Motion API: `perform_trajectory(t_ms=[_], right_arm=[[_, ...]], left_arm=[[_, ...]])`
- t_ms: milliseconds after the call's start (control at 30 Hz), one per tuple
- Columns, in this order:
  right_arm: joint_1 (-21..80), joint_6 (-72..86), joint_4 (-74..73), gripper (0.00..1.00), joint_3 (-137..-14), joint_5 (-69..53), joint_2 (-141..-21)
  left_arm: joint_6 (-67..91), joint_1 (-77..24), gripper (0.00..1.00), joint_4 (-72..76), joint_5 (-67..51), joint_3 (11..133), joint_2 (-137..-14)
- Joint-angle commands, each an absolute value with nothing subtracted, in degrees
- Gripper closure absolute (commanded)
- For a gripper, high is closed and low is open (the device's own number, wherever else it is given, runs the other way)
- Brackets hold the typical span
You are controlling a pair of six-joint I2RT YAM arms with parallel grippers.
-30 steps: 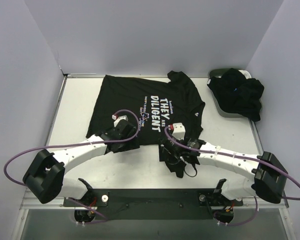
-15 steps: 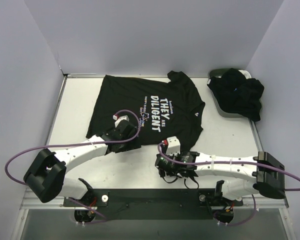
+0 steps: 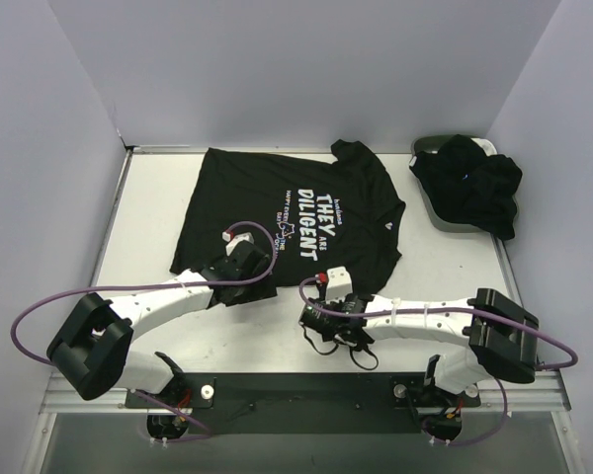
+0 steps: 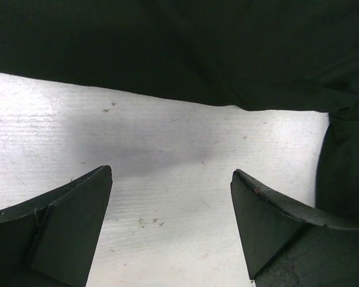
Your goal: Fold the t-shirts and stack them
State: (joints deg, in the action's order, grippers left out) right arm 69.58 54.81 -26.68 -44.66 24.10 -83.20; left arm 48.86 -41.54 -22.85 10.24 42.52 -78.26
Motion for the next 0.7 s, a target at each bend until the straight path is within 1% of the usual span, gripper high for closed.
perform_trajectory(t_ms=[0,67,267,367,400,467,500,600,667], right_arm=[[67.77,53.97,-28.74,0.59,-44.21,28.91,-82.18],[67.33,53.79,-29.18,0.59,-43.95,29.53,-81.91],[67.32,54.40,-28.74,0.65,-43.24,28.57,-83.93],[67.59,55.19,-28.21,0.74,-42.72,28.48,-84.64],[67.59,55.37,-28.04,0.81,-42.54,28.39,-84.73],[67.59,55.46,-27.78,0.90,-42.45,28.39,-85.08],[67.50,55.37,-27.77,1.00,-42.63,28.39,-85.34],[67.41,54.58,-27.95,1.00,-43.50,28.48,-85.43],[66.89,52.65,-29.52,1.00,-46.22,29.44,-83.85]], left_arm=[[48.78,-41.66,0.10,-21.00,10.81,42.19,-76.82],[48.87,-41.66,0.10,-20.74,10.81,42.19,-76.99],[48.87,-41.75,0.10,-20.30,10.81,42.45,-77.69],[48.87,-41.66,0.10,-20.30,10.81,42.54,-77.87],[48.87,-41.75,0.10,-20.30,10.90,42.45,-77.87],[48.87,-41.75,0.10,-20.22,10.90,42.19,-77.87],[48.87,-41.66,0.10,-20.13,10.90,42.19,-77.87],[48.87,-41.75,0.10,-20.04,10.90,42.10,-77.78],[48.87,-41.75,0.10,-20.13,10.90,42.10,-77.61]])
